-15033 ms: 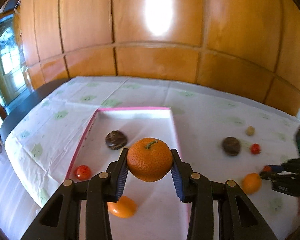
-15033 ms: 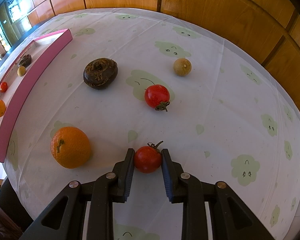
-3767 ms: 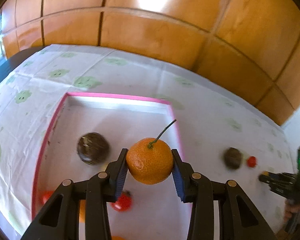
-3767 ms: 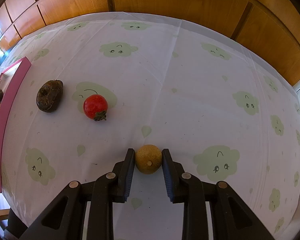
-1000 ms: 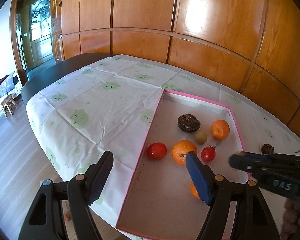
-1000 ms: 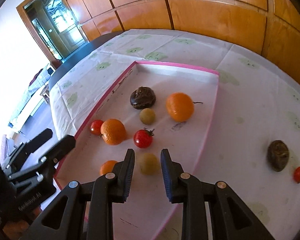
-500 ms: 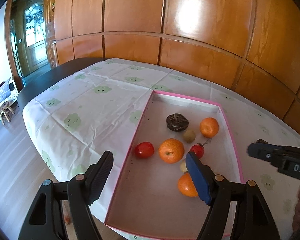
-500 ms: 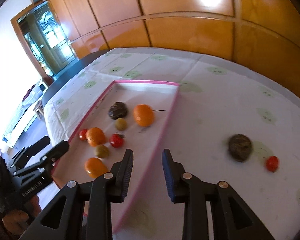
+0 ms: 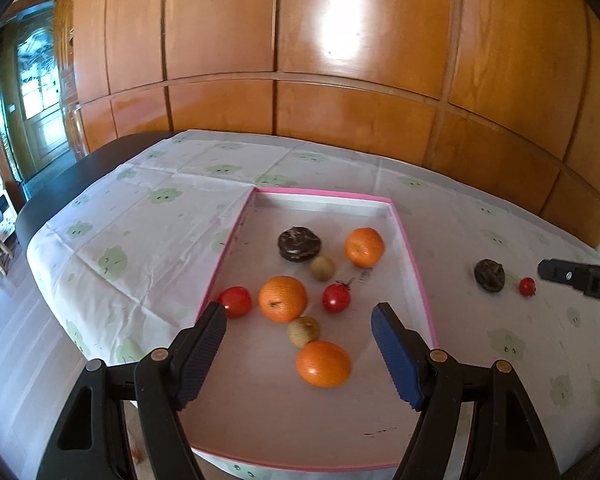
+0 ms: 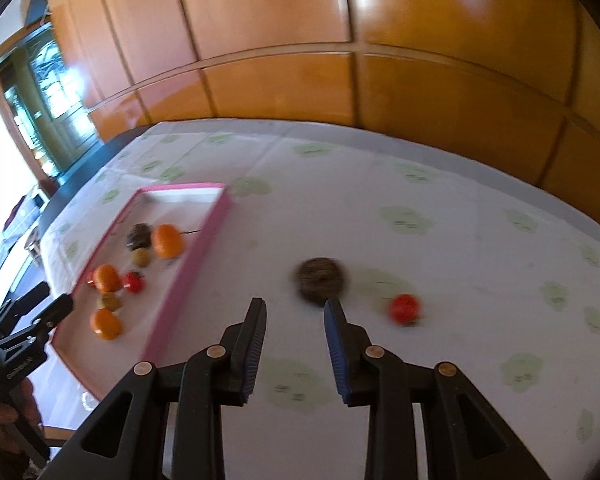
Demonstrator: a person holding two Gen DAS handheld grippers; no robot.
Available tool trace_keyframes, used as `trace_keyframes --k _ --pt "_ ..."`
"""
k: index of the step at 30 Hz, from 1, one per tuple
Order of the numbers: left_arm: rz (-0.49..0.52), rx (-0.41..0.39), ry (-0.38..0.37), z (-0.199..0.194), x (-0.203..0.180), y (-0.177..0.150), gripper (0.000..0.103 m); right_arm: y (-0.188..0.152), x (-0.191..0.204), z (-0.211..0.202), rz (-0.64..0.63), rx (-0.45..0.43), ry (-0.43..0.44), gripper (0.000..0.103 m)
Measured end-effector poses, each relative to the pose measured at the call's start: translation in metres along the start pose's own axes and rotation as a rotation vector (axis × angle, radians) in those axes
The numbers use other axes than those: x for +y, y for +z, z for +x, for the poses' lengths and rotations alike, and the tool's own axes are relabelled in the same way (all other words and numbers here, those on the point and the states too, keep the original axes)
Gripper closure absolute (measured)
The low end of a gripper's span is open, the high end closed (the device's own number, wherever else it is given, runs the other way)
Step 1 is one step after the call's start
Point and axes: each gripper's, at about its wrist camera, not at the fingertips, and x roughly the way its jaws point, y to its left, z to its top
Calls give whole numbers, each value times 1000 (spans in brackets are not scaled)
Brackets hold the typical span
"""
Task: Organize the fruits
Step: 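Move both open tools back toward the dark brown fruit and red tomato, then grasp the dark brown fruit with the left tool while the right tool grasps the red tomato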
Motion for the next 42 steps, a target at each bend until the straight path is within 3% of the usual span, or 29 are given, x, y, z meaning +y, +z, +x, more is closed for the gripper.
trace_keyframes --k 7,12,18,24,34,42 --pt "57 5 -27 0 -22 1 27 -1 -65 -12 70 -17 -114 73" --pt "90 16 -48 2 -38 2 27 -10 -120 -9 186 -19 -183 73" --pt "131 34 -71 7 -61 5 26 -17 -158 -2 338 12 -206 73" --pt "190 29 -97 12 -92 10 26 -18 -163 1 380 31 -188 73" --pt "215 138 -225 46 -147 25 26 -17 -154 0 374 30 -144 73" --pt "261 207 -275 89 -191 27 26 -15 -152 1 373 36 -121 73"
